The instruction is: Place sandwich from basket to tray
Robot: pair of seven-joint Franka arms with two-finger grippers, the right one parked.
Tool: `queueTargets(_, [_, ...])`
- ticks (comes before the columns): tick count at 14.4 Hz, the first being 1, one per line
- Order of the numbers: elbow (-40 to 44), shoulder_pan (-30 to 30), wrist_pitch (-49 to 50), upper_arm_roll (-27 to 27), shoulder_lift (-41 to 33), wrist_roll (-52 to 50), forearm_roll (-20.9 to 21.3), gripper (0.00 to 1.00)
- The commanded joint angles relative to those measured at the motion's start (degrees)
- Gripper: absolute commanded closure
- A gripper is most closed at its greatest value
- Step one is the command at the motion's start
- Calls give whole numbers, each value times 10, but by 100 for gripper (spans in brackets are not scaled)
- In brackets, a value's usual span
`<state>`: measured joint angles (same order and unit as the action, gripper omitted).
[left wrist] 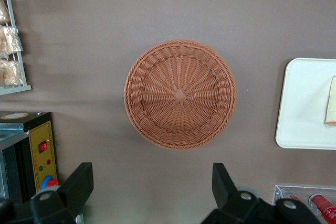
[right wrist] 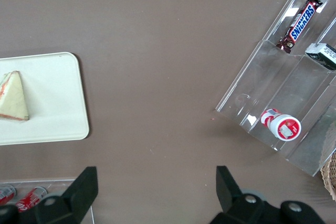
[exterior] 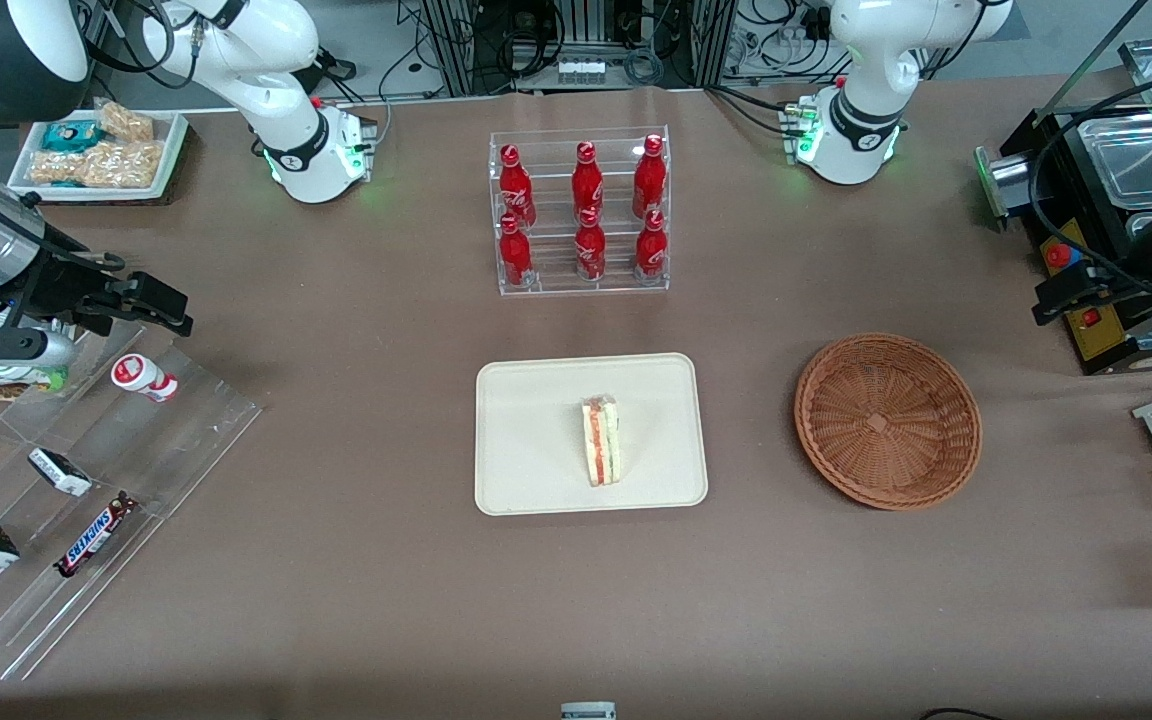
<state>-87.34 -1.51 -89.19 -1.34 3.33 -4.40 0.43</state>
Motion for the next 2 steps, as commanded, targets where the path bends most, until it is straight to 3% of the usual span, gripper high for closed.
queueTargets(1, [20, 4, 10, 4, 6, 8, -2, 0])
queueTargets(2, [19, 3, 9, 4, 5, 8, -2, 0])
